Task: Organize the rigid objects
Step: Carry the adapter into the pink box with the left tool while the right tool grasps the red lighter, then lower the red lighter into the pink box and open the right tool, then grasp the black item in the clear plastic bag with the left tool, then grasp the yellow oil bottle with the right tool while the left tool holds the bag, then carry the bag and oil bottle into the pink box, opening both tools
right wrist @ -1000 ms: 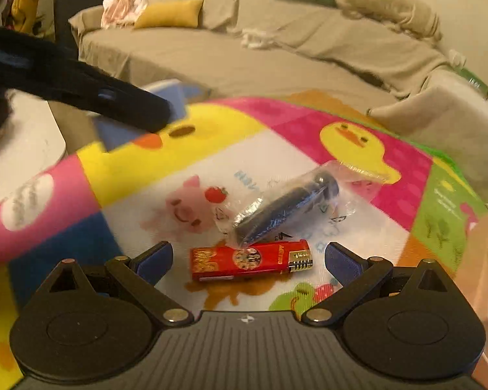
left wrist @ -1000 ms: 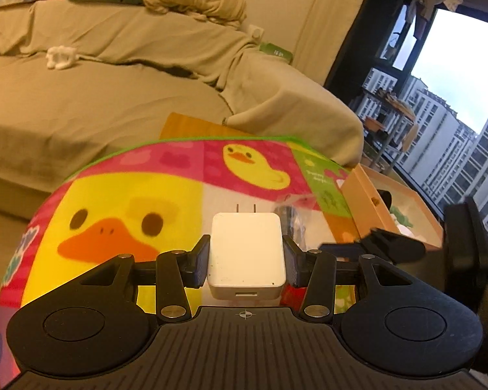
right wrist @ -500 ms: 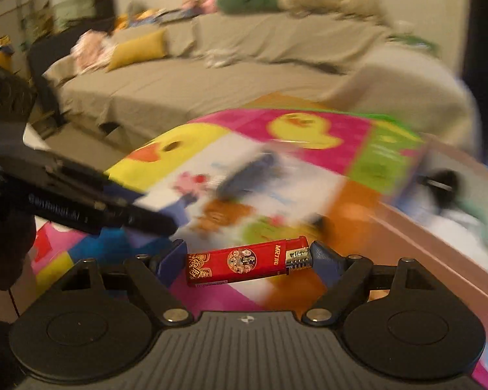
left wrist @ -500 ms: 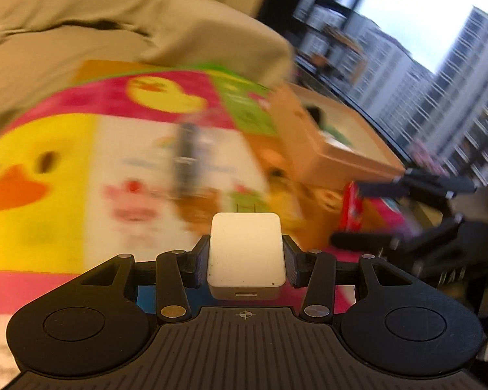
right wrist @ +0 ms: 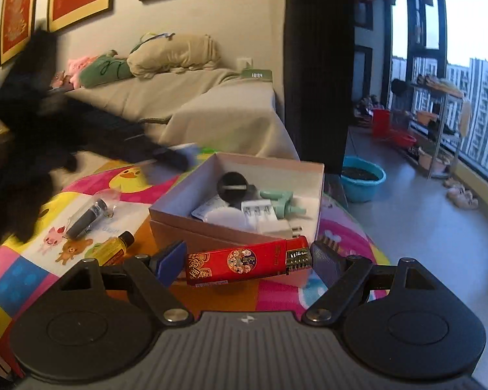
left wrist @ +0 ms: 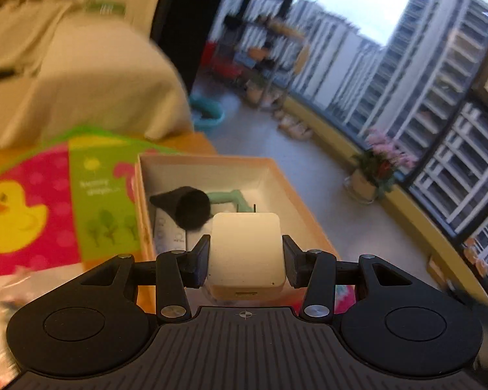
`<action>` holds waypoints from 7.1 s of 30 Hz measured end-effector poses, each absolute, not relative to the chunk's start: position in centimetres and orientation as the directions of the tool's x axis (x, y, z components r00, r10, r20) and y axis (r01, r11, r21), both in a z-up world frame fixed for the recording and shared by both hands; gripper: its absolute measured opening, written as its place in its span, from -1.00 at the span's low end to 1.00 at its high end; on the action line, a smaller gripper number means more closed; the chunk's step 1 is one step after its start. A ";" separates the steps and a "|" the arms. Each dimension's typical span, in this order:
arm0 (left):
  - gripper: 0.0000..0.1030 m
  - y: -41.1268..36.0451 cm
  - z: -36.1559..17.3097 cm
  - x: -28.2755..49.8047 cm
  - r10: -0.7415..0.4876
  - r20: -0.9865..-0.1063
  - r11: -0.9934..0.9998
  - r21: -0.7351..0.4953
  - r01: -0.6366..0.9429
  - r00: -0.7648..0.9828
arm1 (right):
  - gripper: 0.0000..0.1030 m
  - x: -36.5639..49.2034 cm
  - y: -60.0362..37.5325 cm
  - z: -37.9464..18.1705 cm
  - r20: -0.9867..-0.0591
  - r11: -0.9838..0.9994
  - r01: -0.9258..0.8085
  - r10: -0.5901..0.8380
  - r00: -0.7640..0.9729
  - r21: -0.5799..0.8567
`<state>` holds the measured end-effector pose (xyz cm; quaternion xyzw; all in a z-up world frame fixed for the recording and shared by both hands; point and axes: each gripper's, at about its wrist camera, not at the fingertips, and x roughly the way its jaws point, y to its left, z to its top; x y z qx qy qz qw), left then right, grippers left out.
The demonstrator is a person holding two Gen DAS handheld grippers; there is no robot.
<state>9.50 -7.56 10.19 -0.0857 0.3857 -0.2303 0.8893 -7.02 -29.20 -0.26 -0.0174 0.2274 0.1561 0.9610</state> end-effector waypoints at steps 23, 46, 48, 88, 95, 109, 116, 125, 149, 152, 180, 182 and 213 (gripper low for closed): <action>-0.05 -1.6 8.6 6.6 -0.428 -0.549 0.895 -0.365 0.255 0.718 | 0.61 -3.7 -28.6 -0.9 -0.427 0.960 -0.271 0.272 0.863 0.064; -0.06 11.6 5.0 -2.1 -0.185 -0.611 0.945 -0.326 -0.032 0.770 | 0.69 -3.0 -20.5 -2.9 -0.520 0.929 -0.360 0.270 0.810 -0.079; -0.06 10.3 5.4 -2.0 -0.229 -0.593 0.940 -0.339 0.019 0.772 | 0.69 -4.5 -19.3 -3.2 -0.528 0.904 -0.417 0.311 0.790 -0.092; -0.12 5.6 5.1 0.9 -0.078 -0.605 0.991 -0.131 -0.002 0.793 | 0.92 -5.1 -18.5 -7.9 -0.589 0.892 -0.425 0.264 0.764 -0.152; -0.11 7.5 2.1 1.7 -0.036 -0.680 0.986 -0.143 -0.084 0.732 | 0.92 -5.1 -18.5 -7.9 -0.588 0.892 -0.424 0.262 0.765 -0.154; -0.48 6.3 1.9 0.8 -0.171 -0.676 0.979 -0.197 0.048 0.717 | 0.92 -5.5 -16.3 -7.3 -0.591 0.849 -0.507 0.334 0.734 -0.150; -0.48 7.1 1.7 -0.2 -0.216 -0.669 0.968 -0.242 0.066 0.711 | 0.92 -5.7 -12.7 -7.0 -0.564 0.766 -0.609 0.415 0.714 -0.208; -0.48 9.6 1.6 -0.9 -0.179 -0.662 0.964 -0.267 -0.005 0.728 | 0.80 -3.4 -9.3 -6.8 -0.612 0.698 -0.711 0.528 0.589 -0.083; -0.49 12.7 1.4 -1.3 -0.244 -0.642 0.922 -0.386 -0.031 0.727 | 0.80 -0.1 -5.5 -7.3 -0.608 0.618 -0.776 0.569 0.554 -0.130; -0.49 13.4 1.5 -1.6 -0.225 -0.644 0.926 -0.375 -0.044 0.731 | 0.80 0.9 -5.0 -7.2 -0.614 0.605 -0.790 0.587 0.528 -0.102; -0.49 14.9 0.9 -2.2 -0.269 -0.608 0.895 -0.444 -0.040 0.747 | 0.82 -2.0 -5.1 -7.2 -0.616 0.538 -0.837 0.627 0.476 -0.099; -0.49 15.0 0.9 -2.2 -0.273 -0.607 0.894 -0.446 -0.036 0.747 | 0.82 -0.9 -5.2 -7.1 -0.620 0.572 -0.817 0.617 0.485 -0.070; -0.43 8.4 1.7 -1.6 -0.154 -0.673 0.985 -0.043 0.170 0.723 | 0.34 -3.7 -11.3 -5.1 -0.630 0.656 -0.754 0.568 0.530 -0.043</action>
